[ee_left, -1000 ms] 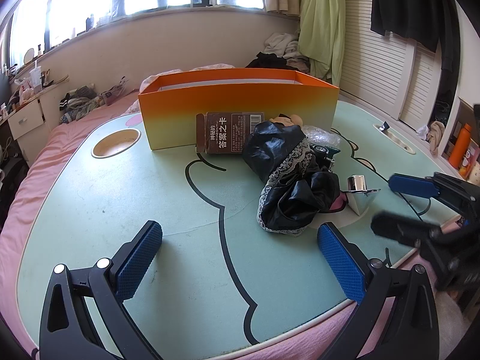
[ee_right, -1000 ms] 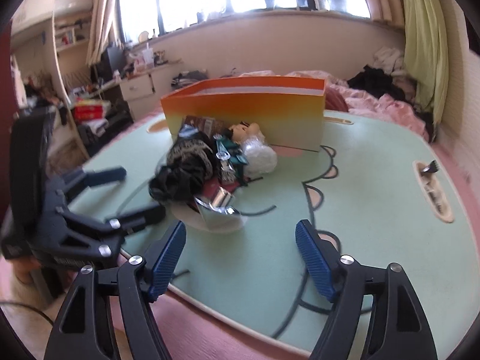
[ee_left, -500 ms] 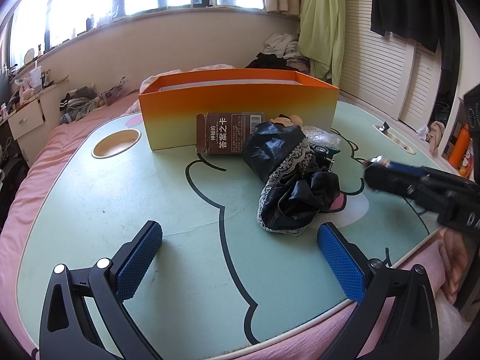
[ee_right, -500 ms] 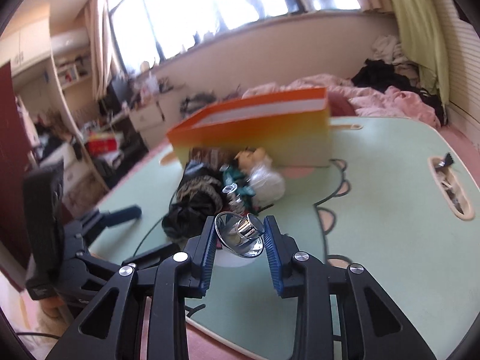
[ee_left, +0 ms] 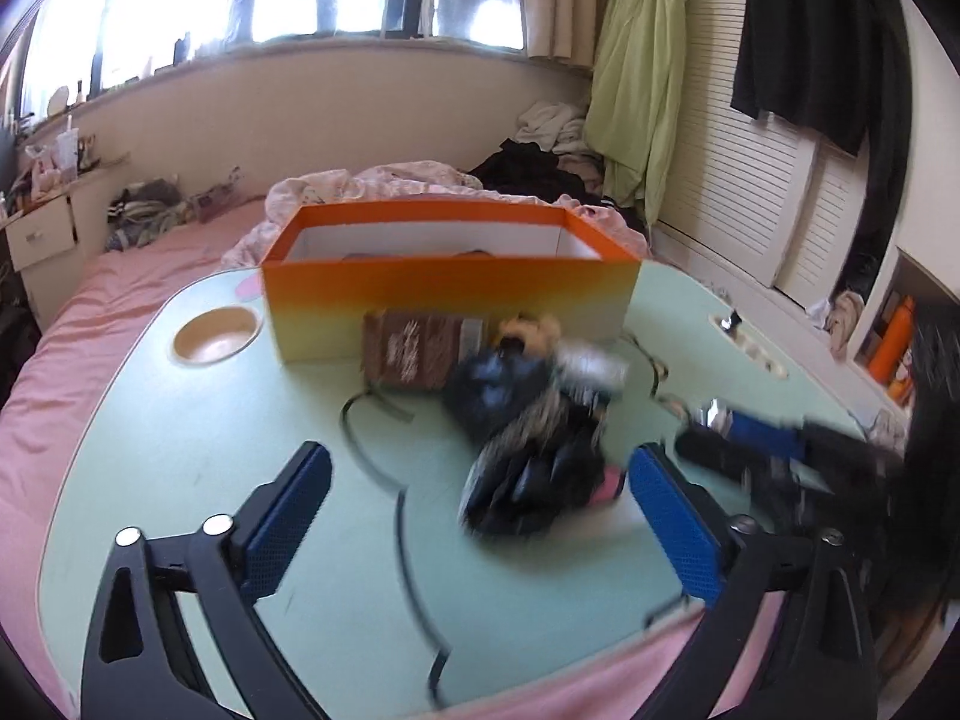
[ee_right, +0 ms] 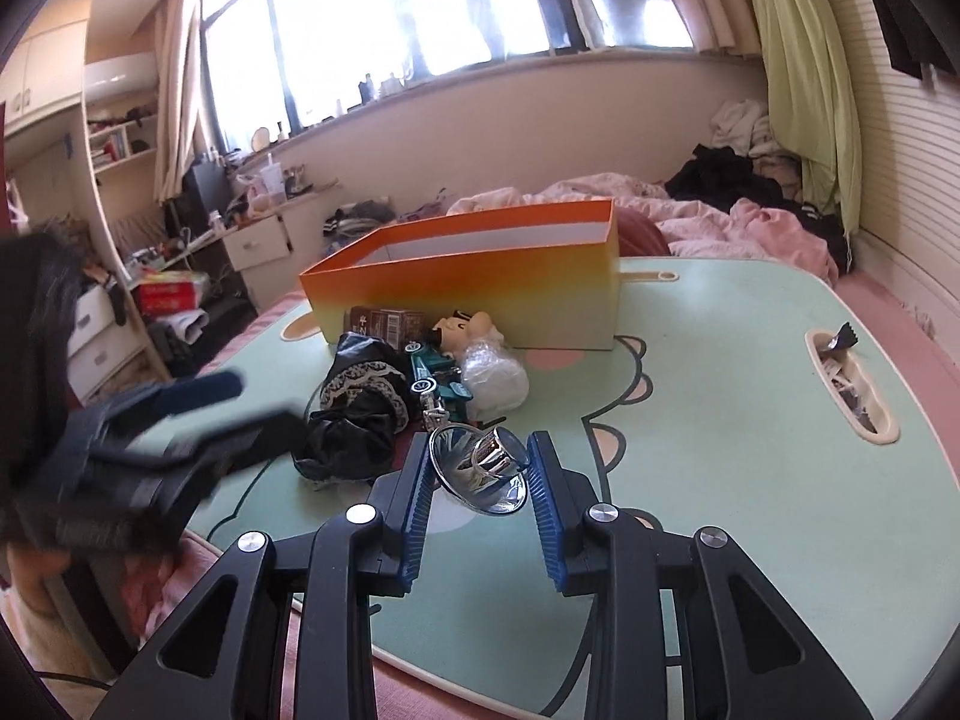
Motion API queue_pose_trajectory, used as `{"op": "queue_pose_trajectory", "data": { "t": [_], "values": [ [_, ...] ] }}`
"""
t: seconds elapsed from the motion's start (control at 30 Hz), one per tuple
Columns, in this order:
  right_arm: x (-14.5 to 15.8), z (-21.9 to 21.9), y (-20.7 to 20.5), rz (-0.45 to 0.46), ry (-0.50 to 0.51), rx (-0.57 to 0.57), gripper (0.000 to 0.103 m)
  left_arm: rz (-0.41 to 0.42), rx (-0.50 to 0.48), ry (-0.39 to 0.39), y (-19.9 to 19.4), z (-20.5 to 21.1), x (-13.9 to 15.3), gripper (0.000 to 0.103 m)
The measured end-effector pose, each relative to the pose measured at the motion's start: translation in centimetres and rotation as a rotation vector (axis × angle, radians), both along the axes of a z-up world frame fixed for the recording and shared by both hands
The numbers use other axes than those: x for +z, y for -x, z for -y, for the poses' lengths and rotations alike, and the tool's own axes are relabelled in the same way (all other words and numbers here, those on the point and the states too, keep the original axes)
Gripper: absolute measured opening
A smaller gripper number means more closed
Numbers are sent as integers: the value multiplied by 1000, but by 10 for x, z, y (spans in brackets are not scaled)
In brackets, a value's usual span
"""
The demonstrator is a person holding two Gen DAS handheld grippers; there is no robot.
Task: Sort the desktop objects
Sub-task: 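Grasp the silver metal knob with the right gripper while the left gripper grasps the black lace bag, then place the black lace bag and silver knob into the orange box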
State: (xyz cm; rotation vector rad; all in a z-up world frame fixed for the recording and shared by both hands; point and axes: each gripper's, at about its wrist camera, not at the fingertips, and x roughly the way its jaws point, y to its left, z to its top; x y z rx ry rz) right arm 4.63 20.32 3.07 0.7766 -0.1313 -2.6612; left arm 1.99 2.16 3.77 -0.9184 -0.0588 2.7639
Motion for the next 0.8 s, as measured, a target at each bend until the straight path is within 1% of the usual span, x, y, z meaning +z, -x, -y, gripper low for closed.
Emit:
{"op": "queue_pose_trajectory", "data": {
  "t": [0.03,0.07,0.1,0.13,0.17,0.23,0.33,0.37,0.53,0.6,0.67,0.73,0.77,0.8],
  "values": [
    [0,0,-1,-4,-3,-2,31,8,2,10,7,-4,1,85],
    [0,0,-2,-7,-4,-3,31,25,5,24,15,-8,0,82],
    [0,0,-3,-11,-7,-4,31,58,2,48,26,-14,-4,77],
    [1,0,-3,-14,-10,-5,31,80,-5,58,32,-18,-8,68],
    [1,0,-4,-18,-13,-6,31,115,-23,64,38,-23,-15,63],
    [1,1,-5,-25,-16,-6,31,152,-61,65,40,-28,-27,40],
    [2,1,-6,-32,-22,-6,31,94,-27,102,25,-24,-22,38],
    [2,1,-6,-34,-25,-7,31,78,-22,101,21,-21,-21,38],
    [4,2,-8,-45,-36,-8,31,66,-4,21,12,3,-13,37],
    [6,5,-7,-46,-51,-2,31,56,0,13,15,6,-6,37],
    [13,7,-1,-44,-64,21,31,30,8,21,22,7,10,37],
    [32,8,7,-101,-92,-11,31,-7,8,35,35,3,30,37],
    [41,8,14,-115,-94,-18,31,-19,10,40,43,3,39,37],
    [51,8,26,-103,-81,-14,31,-27,16,42,54,1,49,37]
  ]
}}
